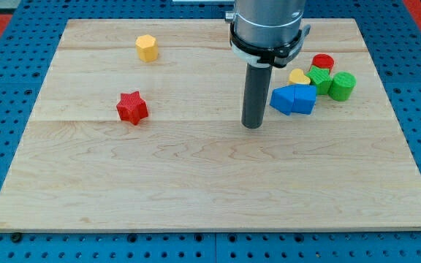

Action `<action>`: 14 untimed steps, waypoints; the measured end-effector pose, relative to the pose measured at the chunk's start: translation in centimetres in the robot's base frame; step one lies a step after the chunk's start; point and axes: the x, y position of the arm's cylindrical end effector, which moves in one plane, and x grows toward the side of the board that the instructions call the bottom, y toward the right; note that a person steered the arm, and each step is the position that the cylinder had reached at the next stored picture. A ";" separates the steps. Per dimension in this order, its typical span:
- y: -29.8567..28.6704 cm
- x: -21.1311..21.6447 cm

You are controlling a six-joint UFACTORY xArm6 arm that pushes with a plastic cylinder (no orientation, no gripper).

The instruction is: Place red star below the blue cube

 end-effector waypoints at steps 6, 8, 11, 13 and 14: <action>-8.1 0.1; -21.7 1.9; -15.1 -3.5; -2.3 -2.3; -0.7 -0.5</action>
